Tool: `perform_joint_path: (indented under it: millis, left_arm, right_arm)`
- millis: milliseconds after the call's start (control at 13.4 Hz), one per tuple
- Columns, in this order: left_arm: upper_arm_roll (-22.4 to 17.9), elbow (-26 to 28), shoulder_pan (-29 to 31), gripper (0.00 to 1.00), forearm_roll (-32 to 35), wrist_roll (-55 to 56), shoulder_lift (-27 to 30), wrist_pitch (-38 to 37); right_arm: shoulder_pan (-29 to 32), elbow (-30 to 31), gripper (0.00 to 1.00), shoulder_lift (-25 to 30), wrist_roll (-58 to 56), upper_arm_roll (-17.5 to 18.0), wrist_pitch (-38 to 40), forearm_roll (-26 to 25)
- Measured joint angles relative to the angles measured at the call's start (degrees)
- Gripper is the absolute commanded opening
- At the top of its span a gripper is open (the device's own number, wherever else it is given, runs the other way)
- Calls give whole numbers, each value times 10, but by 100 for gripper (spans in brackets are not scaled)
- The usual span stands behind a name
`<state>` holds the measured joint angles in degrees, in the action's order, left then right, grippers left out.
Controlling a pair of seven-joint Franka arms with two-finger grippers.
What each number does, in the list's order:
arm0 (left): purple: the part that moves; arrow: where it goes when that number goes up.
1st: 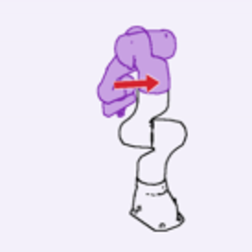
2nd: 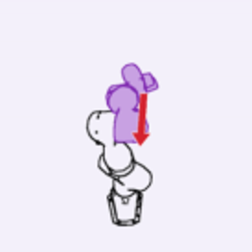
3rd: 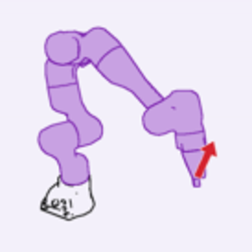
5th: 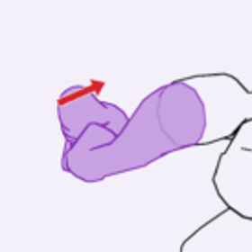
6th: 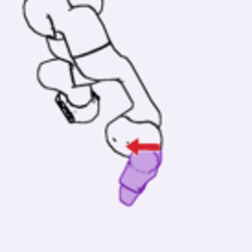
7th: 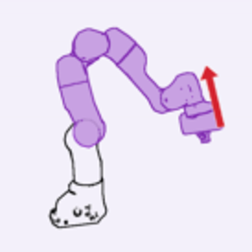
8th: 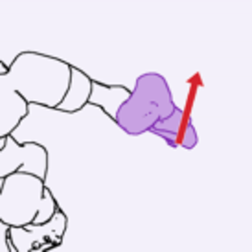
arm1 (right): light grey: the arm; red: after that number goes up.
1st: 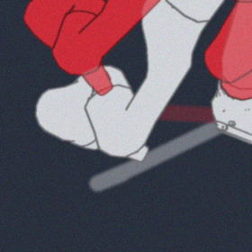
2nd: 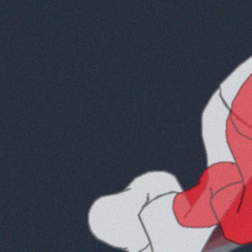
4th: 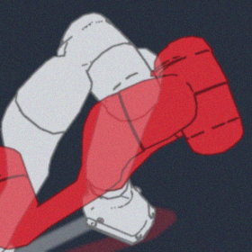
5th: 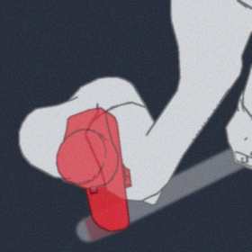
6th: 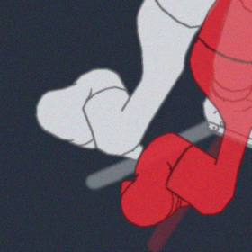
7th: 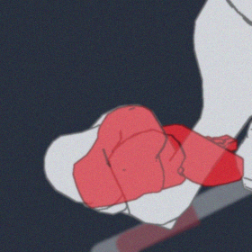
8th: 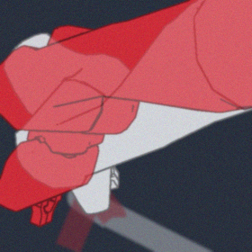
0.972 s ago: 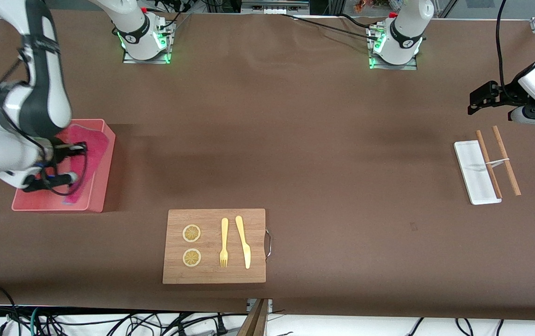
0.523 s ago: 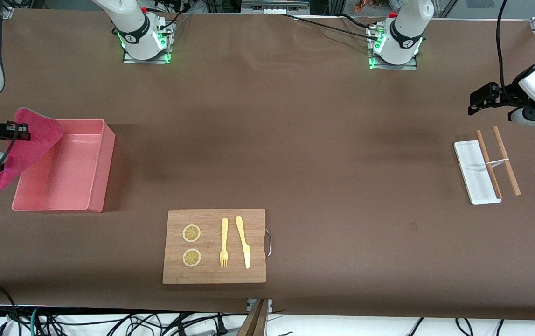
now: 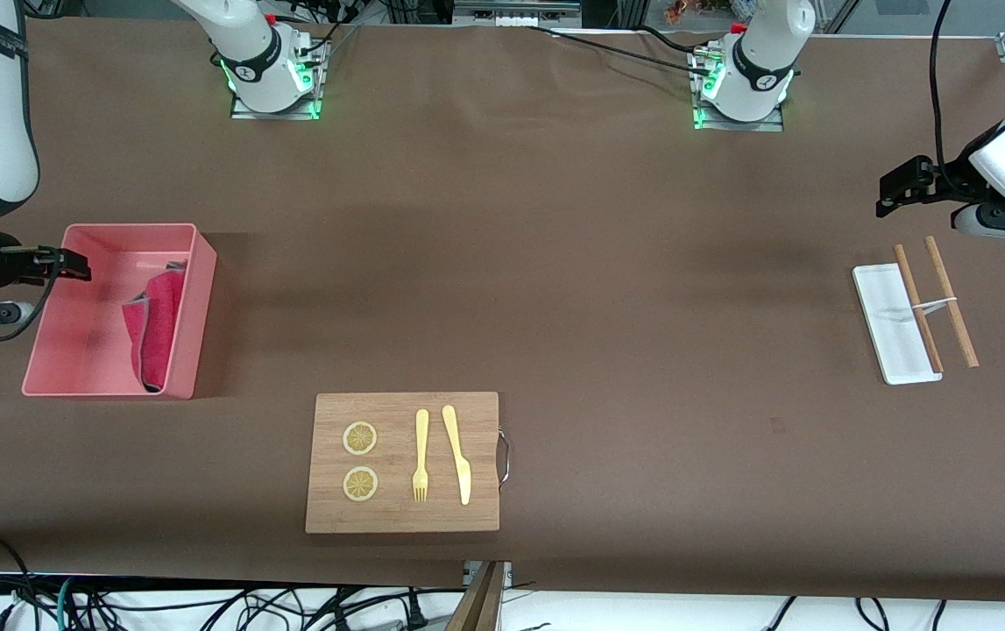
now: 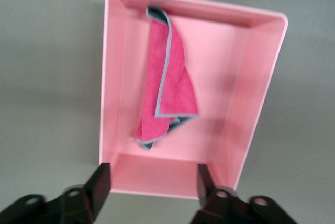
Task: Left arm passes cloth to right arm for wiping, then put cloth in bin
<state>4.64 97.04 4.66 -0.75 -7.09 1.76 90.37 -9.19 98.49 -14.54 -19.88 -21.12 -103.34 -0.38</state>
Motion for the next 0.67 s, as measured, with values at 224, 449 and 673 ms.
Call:
perform_joint_path:
  millis: [224,449,673]
  left_arm:
    - [0,0,-1,100,0,0,0,0]
    - [0,-1,-1,100,0,0,0,0]
    - [1,-5,-4,100,0,0,0,0]
  right_arm:
    - [0,-6,100,19,20,34,-4,15]
    - [-2,-12,100,60,69,83,14,16]
    - [-2,-21,100,97,90,122,40,16]
